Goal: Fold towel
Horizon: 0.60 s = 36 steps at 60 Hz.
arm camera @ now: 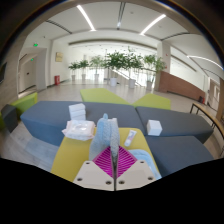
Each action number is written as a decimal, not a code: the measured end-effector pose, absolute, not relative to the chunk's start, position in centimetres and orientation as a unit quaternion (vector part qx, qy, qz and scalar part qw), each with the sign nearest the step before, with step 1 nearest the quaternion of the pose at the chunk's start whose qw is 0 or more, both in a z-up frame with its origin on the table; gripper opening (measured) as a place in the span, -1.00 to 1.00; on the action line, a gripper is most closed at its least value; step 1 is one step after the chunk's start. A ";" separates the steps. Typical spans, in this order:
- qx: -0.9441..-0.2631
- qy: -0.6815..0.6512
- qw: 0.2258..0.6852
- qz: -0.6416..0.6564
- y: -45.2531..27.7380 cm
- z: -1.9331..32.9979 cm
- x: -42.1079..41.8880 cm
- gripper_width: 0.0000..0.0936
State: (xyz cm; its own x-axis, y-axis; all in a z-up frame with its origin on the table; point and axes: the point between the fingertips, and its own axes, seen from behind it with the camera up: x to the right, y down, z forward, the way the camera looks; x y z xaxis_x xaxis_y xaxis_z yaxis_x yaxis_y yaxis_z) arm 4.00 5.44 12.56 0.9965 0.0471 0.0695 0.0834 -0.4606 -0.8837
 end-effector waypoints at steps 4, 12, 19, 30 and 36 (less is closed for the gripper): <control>-0.866 -0.008 0.499 -0.036 5.0 11.1 9.2 -0.98; -0.893 0.013 0.447 -0.045 3.9 5.6 14.7 -0.98; -0.909 0.028 0.413 -0.047 3.6 2.1 16.6 -0.93; -0.911 0.067 0.407 -0.018 3.1 2.9 17.2 -0.16; -0.909 0.059 0.411 -0.030 1.7 5.6 17.9 0.87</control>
State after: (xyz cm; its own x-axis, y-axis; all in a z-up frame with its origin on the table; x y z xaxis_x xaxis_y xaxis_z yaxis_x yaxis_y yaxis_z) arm 17.93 1.65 5.57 0.9914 -0.1311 0.0054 -0.0825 -0.6545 -0.7516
